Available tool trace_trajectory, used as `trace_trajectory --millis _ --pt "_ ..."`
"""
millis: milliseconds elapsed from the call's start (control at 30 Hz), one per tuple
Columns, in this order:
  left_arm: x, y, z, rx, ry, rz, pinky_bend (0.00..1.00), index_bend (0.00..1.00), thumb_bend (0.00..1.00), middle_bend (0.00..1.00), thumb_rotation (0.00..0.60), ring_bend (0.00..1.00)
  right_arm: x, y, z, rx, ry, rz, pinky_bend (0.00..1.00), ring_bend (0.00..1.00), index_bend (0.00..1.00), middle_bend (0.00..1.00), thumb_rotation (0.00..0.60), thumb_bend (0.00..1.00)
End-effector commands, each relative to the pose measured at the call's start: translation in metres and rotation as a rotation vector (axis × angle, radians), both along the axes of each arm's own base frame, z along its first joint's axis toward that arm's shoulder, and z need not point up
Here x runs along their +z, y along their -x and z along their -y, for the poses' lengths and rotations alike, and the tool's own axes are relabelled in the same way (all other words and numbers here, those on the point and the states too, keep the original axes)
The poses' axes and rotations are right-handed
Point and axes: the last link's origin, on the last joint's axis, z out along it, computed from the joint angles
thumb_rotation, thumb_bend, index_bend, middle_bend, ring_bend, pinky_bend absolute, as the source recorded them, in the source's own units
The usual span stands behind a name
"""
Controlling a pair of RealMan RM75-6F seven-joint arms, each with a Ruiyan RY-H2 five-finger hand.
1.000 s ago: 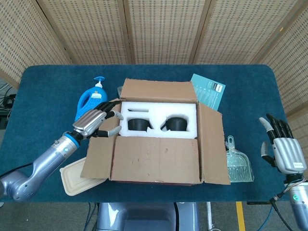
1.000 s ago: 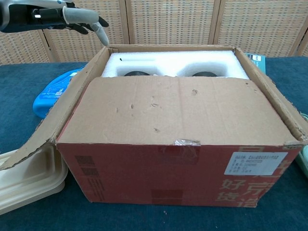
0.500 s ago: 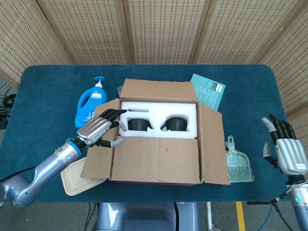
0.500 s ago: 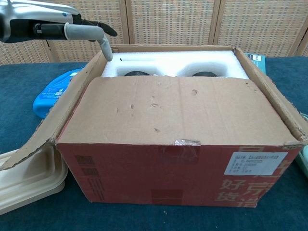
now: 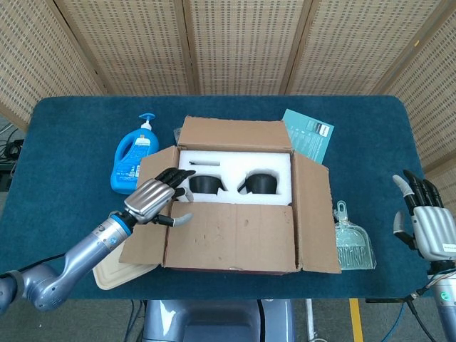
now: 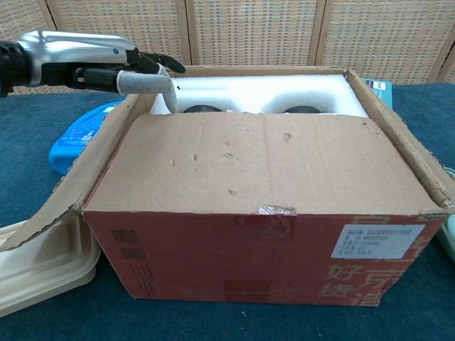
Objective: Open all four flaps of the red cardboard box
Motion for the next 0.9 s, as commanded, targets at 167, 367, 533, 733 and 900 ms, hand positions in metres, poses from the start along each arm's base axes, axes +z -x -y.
trace_trajectory --millis 167,367,533,733,900 --pt "-0.0027 0.0019 -0.0038 0.016 -0.02 0.003 0.0 0.35 0.29 0.0 0.085 0.0 -0.0005 0.001 0.0 -0.003 -0.003 0.001 0.0 0.0 0.0 0.0 0.6 0.78" --pt "-0.007 0.0038 -0.0041 0.028 -0.009 -0.003 0.0 0.35 0.29 0.0 0.086 0.0 -0.0004 0.0009 0.0005 -0.003 -0.001 -0.001 0.0 0.0 0.0 0.0 0.6 0.78" --pt "-0.0104 0.0049 -0.0025 0.037 0.023 -0.017 0.0 0.35 0.29 0.0 0.086 0.0 0.0 0.0013 0.0004 -0.006 0.001 -0.001 0.0 0.0 0.0 0.0 0.6 0.78" --pt "-0.0103 0.0028 0.0008 0.048 0.062 -0.012 0.0 0.35 0.29 0.0 0.085 0.0 0.0004 0.0013 -0.0002 -0.007 0.004 -0.002 0.0 0.0 0.0 0.0 0.6 0.78" --pt "-0.0019 -0.0017 0.0002 0.071 0.072 0.039 0.0 0.36 0.29 0.0 0.085 0.0 0.0003 0.0007 -0.0001 -0.006 0.005 -0.001 0.0 0.0 0.0 0.0 0.6 0.78"
